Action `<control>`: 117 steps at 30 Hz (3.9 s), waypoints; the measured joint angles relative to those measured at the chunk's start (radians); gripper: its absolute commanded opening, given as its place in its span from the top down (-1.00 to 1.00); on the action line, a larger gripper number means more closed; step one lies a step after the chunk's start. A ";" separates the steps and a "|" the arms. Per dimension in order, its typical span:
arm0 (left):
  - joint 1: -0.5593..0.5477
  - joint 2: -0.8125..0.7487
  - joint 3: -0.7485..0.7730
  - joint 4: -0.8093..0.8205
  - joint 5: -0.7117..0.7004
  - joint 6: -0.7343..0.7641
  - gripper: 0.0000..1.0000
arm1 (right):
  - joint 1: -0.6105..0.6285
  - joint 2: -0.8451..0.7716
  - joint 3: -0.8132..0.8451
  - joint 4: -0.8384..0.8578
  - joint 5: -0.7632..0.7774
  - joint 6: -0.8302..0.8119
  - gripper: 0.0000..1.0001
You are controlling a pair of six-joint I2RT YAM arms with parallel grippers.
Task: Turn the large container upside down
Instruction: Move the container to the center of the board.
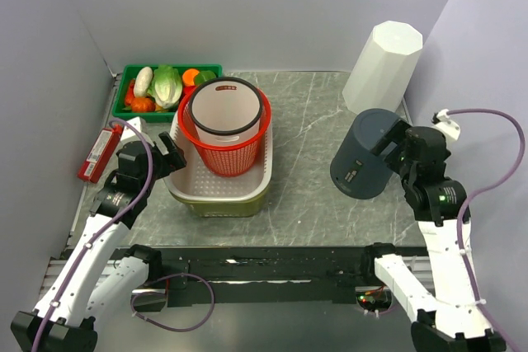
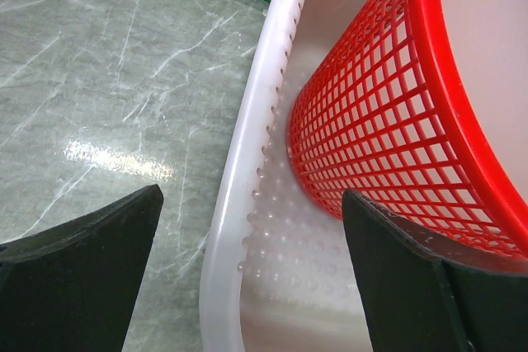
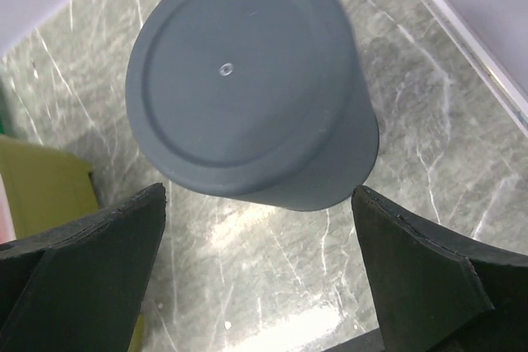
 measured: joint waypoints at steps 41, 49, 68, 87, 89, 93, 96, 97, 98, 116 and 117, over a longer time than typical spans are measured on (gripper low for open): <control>0.000 -0.003 0.000 0.000 -0.008 0.000 -0.93 | -0.200 0.501 0.101 0.399 -0.753 -0.014 -0.99; 0.000 -0.008 0.000 0.000 -0.008 0.000 -0.93 | -0.200 0.272 0.023 0.413 -0.746 -0.145 -0.90; 0.000 -0.007 0.000 0.000 -0.007 0.014 -0.93 | -0.200 0.340 -0.350 0.571 -0.709 -0.150 -0.88; 0.000 0.013 0.000 0.000 -0.008 0.014 -0.93 | -0.190 0.726 -0.197 0.903 -0.776 -0.192 -0.89; 0.000 0.014 0.000 0.000 -0.008 0.014 -0.93 | -0.179 0.761 -0.164 0.909 -0.760 -0.187 -0.89; 0.000 0.014 0.000 0.000 -0.008 0.014 -0.93 | -0.145 0.835 -0.085 0.915 -0.736 -0.172 -0.92; 0.000 0.014 0.000 0.000 -0.008 0.017 -0.93 | -0.126 0.872 -0.047 0.922 -0.701 -0.157 -0.94; 0.000 0.014 0.000 0.000 -0.008 0.017 -0.93 | -0.114 0.881 -0.032 0.921 -0.675 -0.150 -0.96; 0.000 0.015 0.000 0.000 -0.008 0.017 -0.93 | -0.103 0.891 -0.018 0.922 -0.638 -0.141 -0.96; 0.000 0.035 0.000 0.006 -0.008 0.021 -0.93 | 0.037 1.094 0.260 0.961 -0.248 -0.085 -0.99; 0.000 0.035 0.000 0.006 -0.009 0.021 -0.93 | 0.037 1.107 0.277 0.952 -0.243 -0.085 -0.99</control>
